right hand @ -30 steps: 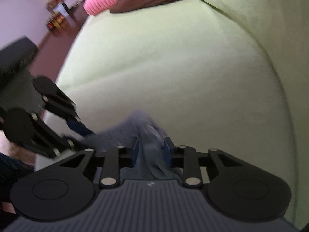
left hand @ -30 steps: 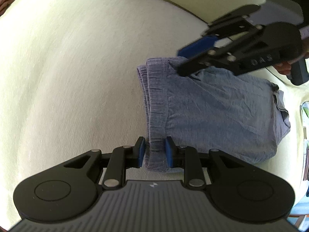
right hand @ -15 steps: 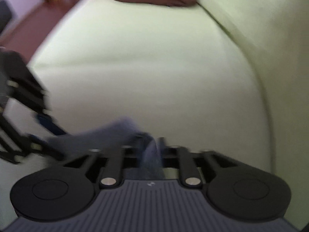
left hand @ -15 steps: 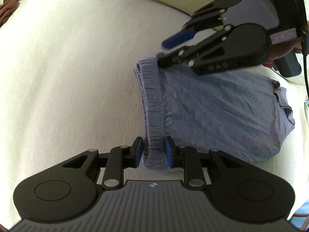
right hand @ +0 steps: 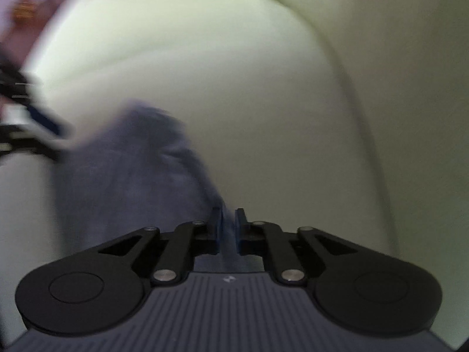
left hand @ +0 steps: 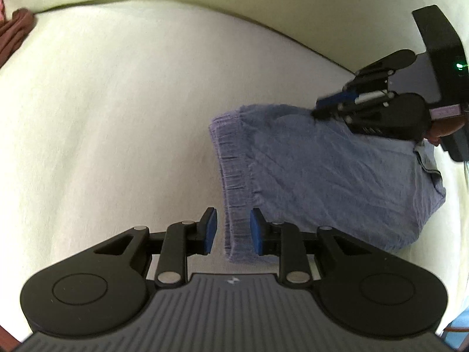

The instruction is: Fold clothes

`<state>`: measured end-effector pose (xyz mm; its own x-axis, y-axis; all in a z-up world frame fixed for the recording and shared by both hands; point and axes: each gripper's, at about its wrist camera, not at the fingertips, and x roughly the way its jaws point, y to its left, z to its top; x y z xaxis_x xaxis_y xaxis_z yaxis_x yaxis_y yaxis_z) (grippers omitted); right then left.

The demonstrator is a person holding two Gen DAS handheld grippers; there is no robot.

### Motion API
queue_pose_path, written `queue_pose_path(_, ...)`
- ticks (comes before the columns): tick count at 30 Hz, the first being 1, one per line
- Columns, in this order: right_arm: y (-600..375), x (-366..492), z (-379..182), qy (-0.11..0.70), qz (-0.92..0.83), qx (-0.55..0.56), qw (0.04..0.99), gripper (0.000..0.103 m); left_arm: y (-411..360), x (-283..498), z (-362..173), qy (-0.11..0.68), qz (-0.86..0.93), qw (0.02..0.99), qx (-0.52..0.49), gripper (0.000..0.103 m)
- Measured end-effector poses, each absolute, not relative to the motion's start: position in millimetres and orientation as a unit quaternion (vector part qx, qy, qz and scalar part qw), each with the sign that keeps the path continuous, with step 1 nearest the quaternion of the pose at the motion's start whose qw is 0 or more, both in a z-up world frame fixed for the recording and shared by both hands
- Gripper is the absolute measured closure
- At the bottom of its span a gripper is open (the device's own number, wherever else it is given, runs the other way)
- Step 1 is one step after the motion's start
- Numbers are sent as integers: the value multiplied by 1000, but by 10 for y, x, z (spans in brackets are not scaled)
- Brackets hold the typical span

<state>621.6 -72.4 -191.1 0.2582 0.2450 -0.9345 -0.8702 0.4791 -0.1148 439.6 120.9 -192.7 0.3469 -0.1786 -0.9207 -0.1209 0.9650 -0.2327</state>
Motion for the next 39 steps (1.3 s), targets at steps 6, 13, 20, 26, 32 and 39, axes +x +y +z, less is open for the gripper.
queue_pose_path(6,-1246,5530,-1231,478,257,-185,819,75,883,4648,-1762,590,-75,798,-95,73)
queue_pose_path(13,-2456,5013,-955,531,111,-140,829,75,-320,5255,-1776,559,-179,805,-87,73)
queue_pose_path(20,-3687,4893,-1187,519,97,-113,842,75,-1247,5889,-2131,565,-178,794,-139,73)
queue_pose_path(26,-4212,4794,-1552,486,98,36,868,79,-1753,6318,-2053,569,-142,807,-70,73)
queue_pose_path(32,-4289,4683,-1638,464,19,162,871,82,-2047,6581,-2073,585,-169,793,12,68)
queue_pose_path(39,-4225,4733,-1871,455,-42,217,863,100,-2263,7158,-2327,596,-212,773,39,68)
